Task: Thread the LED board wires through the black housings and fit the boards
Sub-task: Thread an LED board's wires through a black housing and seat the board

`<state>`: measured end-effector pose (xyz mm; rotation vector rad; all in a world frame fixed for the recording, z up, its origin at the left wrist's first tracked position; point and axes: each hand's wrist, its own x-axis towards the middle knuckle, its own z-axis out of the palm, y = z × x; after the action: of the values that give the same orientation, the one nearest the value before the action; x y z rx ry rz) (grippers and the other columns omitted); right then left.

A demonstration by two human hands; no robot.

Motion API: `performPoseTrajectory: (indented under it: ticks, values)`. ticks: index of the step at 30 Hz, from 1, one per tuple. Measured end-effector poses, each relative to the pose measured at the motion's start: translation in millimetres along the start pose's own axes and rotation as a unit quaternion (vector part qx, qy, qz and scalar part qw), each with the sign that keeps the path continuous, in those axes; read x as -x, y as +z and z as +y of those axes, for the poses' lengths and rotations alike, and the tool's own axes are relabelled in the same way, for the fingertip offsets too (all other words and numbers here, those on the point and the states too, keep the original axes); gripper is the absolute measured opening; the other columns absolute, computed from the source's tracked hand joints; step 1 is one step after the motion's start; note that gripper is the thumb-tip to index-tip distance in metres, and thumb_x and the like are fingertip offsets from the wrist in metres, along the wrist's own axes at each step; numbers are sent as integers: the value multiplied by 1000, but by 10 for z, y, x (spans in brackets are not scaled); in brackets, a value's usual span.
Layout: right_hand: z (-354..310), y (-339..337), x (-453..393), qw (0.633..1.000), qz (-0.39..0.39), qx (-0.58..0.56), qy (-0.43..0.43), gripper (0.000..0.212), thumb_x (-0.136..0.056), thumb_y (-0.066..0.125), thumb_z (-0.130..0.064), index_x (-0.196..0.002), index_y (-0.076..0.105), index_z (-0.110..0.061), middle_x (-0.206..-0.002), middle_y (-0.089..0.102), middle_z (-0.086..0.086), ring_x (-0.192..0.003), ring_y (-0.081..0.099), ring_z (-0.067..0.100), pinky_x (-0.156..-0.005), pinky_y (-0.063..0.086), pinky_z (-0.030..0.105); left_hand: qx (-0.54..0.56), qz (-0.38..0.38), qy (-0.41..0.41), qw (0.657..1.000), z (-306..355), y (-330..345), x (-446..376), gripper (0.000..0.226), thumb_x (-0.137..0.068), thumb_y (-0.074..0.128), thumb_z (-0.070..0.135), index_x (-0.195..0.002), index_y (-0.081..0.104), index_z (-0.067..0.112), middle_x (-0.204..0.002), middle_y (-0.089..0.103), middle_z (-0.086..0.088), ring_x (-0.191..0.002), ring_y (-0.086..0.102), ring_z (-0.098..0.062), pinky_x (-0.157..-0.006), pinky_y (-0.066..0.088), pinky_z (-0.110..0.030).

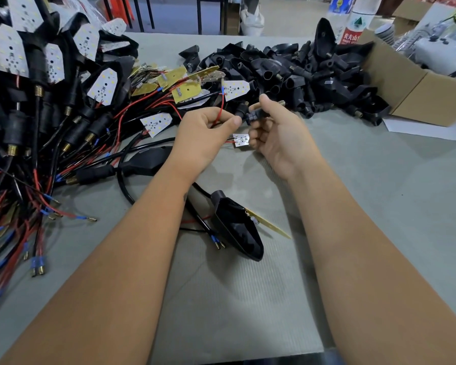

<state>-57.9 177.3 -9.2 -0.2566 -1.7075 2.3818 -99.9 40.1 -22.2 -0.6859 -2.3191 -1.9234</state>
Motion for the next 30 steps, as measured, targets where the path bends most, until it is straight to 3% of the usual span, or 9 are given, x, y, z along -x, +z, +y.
performPoseTrajectory:
  ticks: [4, 9, 15, 19, 22, 26, 30]
  values:
    - [-1, 27, 19, 1000, -20, 23, -4, 22, -99, 51, -26, -84, 60, -13, -59, 50, -3, -51, 45, 10, -52, 37, 21, -7, -9, -19, 1000, 14, 45, -15, 16, -96, 57, 26, -80, 61, 26, -57, 53, 15, -55, 45, -3, -57, 40, -17]
    - [12, 40, 33, 998, -16, 49, -18, 10, -95, 58, -19, -90, 66, -14, -56, 59, -12, -53, 42, 8, -55, 37, 20, 44, 5, -67, 997, -8, 27, -53, 23, -102, 37, 25, -94, 58, 25, -52, 52, 7, -43, 39, -4, -55, 33, -26]
    - [-11, 40, 38, 999, 7, 25, -29, 9, -92, 62, -9, -86, 60, -15, -59, 59, -7, -56, 48, 9, -56, 41, 21, 21, -15, -47, 999, -7, 36, -40, 25, -105, 34, 28, -93, 56, 27, -53, 59, 8, -43, 42, -2, -55, 34, -24]
    - [-6, 12, 44, 999, -26, -35, -24, 12, -90, 61, -3, -88, 61, -15, -69, 61, -2, -59, 53, 11, -63, 44, 26, -26, -44, -46, 998, -21, 40, -37, 27, -104, 39, 34, -86, 52, 19, -57, 62, 10, -48, 45, -1, -57, 37, -25]
    - [21, 13, 40, 998, -42, -17, -33, 16, -90, 59, 1, -93, 61, -14, -58, 59, -7, -60, 53, 11, -67, 45, 28, 55, -21, -63, 996, -20, 17, -43, 21, -102, 48, 27, -84, 56, 19, -60, 65, 8, -52, 52, -4, -54, 43, -20]
    - [48, 34, 22, 999, 8, 19, -48, 23, -85, 63, 6, -99, 63, -12, -64, 59, -3, -56, 52, 10, -65, 46, 30, 174, 18, -117, 978, 6, -9, -66, 22, -90, 45, -3, -85, 62, 10, -64, 65, -1, -55, 59, -10, -55, 49, -21]
    - [41, 20, -2, 996, 59, -43, -44, 16, -85, 68, 0, -92, 60, -12, -72, 59, 0, -53, 46, 9, -55, 40, 23, 142, 20, -99, 985, 0, -10, -44, 26, -90, 54, -6, -89, 68, 16, -78, 69, -1, -64, 65, -9, -59, 54, -22]
